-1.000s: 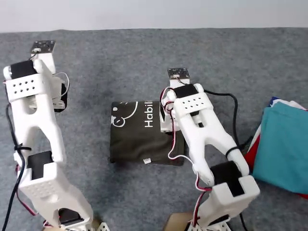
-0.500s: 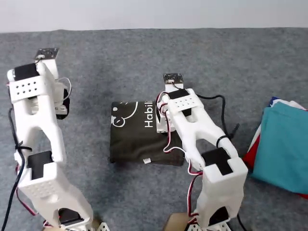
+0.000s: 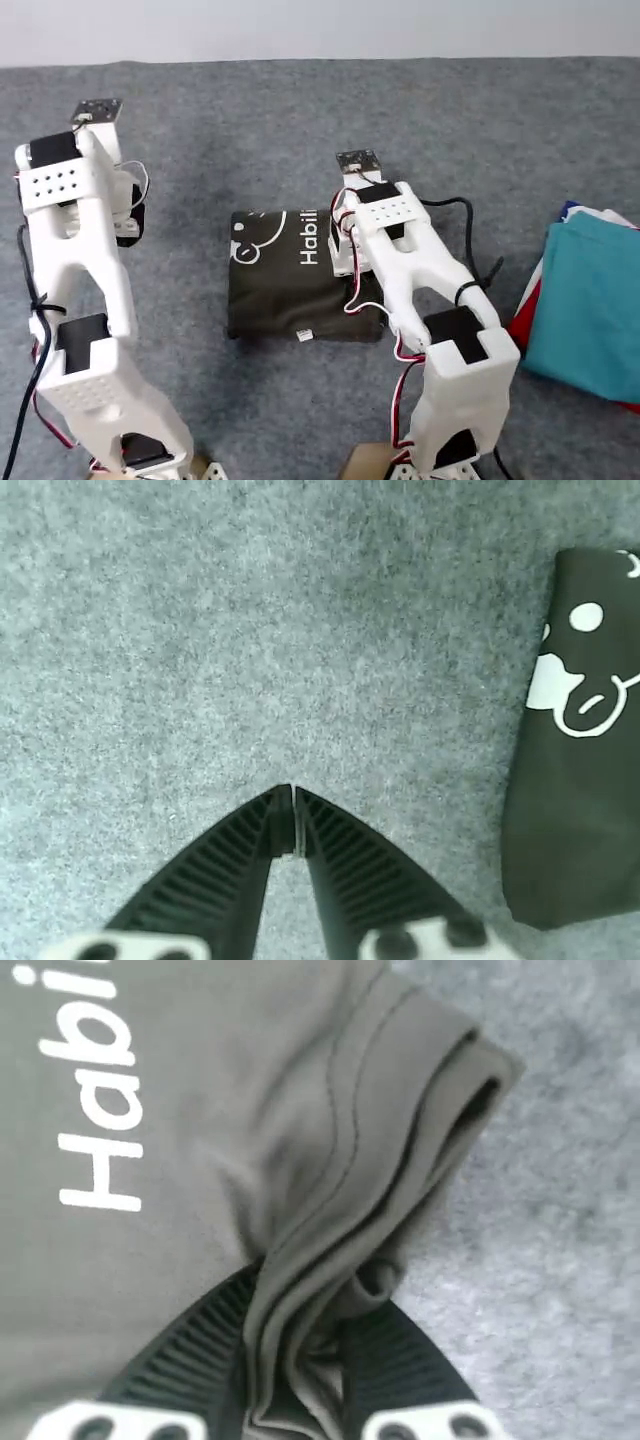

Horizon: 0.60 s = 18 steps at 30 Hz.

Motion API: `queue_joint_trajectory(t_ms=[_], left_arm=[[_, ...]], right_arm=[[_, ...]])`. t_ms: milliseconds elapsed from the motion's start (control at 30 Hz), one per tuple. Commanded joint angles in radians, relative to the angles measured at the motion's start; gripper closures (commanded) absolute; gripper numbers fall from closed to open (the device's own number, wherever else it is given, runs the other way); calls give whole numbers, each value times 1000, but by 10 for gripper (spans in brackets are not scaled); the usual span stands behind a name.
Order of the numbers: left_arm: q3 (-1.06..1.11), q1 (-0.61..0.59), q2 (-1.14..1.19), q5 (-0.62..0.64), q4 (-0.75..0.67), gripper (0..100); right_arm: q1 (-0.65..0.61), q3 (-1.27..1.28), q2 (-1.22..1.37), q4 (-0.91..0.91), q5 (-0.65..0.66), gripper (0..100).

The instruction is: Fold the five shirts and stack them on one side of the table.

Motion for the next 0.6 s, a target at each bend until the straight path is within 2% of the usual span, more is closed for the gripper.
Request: queue_joint_trajectory(t_ms=[0, 133, 300, 433, 567], left_arm=[[-4, 3, -72, -9, -12, 994], [-4, 5, -72, -9, -12, 994], [-4, 5, -69, -9, -12, 994], [-4, 6, -66, -9, -12, 994], [-2, 6, -66, -8, -12, 994]], right_arm=[[77, -57, -99, 25, 124, 990], [171, -135, -120, 18, 328, 990], [240, -316, -30, 18, 574, 990], [240, -489, 96, 18, 760, 990], [202, -666, 240, 15, 870, 990]])
